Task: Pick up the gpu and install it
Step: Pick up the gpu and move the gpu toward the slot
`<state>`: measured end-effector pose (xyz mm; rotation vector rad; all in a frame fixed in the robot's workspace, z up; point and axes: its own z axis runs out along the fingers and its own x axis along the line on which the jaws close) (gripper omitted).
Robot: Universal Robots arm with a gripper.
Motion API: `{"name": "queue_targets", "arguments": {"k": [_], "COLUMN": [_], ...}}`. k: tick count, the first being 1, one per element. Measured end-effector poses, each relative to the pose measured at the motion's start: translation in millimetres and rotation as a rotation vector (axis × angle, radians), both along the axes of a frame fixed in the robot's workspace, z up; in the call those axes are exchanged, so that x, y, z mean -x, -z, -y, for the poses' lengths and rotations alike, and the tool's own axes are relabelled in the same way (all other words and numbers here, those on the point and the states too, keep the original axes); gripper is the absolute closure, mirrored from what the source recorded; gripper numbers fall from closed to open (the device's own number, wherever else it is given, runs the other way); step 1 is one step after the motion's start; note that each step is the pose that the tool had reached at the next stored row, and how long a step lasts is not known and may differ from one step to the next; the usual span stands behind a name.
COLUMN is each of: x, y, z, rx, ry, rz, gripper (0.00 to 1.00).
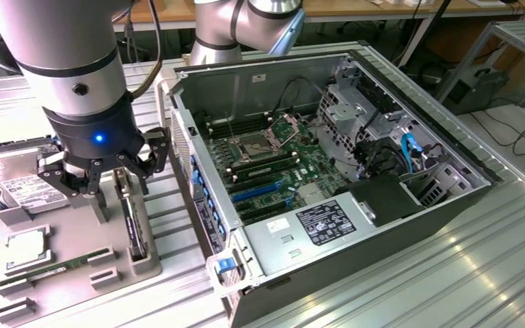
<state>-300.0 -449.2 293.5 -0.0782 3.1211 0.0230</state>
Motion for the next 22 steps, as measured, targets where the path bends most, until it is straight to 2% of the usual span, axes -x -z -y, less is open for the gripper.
{"name": "queue_targets", "arguments": {"k": [6, 22], "x": [0.0, 0.0], "y": [8.7, 19.4], "z": [0.0, 0.0], "rx": [0.0018, 0.0019], "ry": [0.01, 0.01], "rz": [0.0, -0.0005], "gripper": [0.4, 0.4]}}
